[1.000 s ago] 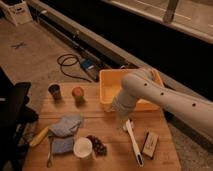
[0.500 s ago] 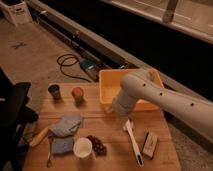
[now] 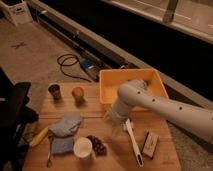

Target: Place grapes in table surface

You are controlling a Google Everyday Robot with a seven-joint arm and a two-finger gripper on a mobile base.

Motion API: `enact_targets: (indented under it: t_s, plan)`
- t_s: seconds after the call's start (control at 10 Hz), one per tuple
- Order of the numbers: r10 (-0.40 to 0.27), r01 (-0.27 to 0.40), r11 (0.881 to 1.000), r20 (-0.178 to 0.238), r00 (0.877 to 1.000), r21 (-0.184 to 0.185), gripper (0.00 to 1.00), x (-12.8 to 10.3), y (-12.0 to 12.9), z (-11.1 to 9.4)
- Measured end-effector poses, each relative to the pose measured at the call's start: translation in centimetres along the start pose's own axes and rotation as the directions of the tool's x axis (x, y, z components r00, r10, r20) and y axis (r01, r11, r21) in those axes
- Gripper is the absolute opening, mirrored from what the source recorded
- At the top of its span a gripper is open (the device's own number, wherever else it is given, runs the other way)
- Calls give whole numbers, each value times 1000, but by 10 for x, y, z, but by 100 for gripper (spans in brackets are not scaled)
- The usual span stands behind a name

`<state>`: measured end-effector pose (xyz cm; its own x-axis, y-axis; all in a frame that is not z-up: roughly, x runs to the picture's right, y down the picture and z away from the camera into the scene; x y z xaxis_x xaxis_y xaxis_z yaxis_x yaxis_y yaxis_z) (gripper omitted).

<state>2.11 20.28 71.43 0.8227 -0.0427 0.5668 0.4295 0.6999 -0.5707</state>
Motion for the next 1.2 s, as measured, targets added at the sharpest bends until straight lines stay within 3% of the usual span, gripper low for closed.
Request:
enact_targets:
  t_s: [0.2,0.8,1.1,1.2]
  plan:
    - [-10,12,999,53,999,-35,65,-9,4,29]
    - [-25,47,991,164,986,-128,65,-26,16,82]
    - [1,38,988,259,966,-148,65,-18,24,105]
    - [3,38,988,267,964,-149,65,-17,25,106]
